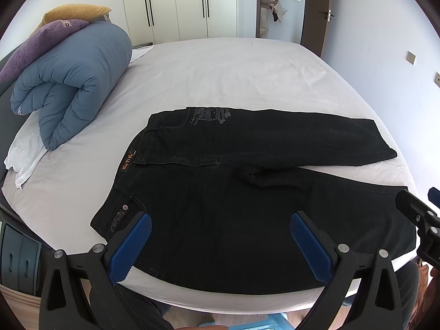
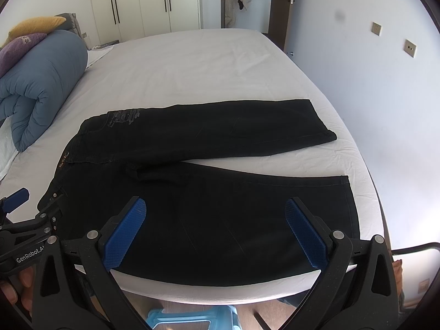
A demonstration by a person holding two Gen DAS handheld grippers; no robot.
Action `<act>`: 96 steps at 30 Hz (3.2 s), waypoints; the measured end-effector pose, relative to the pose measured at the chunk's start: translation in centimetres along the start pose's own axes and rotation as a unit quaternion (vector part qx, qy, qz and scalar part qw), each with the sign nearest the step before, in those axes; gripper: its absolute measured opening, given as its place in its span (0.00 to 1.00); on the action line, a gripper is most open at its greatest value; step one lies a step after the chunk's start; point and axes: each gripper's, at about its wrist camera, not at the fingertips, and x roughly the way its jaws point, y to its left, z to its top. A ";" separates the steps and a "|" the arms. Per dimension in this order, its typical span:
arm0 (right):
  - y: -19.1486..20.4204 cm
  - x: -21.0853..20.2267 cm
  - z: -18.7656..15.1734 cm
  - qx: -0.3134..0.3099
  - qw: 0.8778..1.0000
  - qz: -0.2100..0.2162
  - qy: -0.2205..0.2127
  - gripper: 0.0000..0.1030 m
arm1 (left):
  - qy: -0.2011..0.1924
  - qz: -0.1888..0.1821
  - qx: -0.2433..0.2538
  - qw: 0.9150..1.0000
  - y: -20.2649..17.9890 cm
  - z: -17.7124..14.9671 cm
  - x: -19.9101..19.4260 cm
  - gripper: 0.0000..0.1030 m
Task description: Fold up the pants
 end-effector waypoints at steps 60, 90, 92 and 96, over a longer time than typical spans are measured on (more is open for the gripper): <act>1.5 1.2 -1.3 -0.009 1.000 0.002 0.009 1.00 | 0.014 0.000 -0.002 1.000 0.3 -0.9 0.1 1.00; 6.3 16.4 13.2 -0.242 0.948 0.207 -0.008 0.97 | 0.060 -0.053 0.137 0.987 7.5 14.5 18.1 1.00; 7.1 18.9 15.0 -0.262 0.941 0.216 -0.005 0.91 | 0.065 -0.057 0.161 0.983 7.7 17.2 20.6 1.00; 7.9 23.9 18.0 -0.283 0.930 0.231 0.022 0.68 | 0.085 -0.074 0.209 0.971 7.4 21.1 24.9 1.00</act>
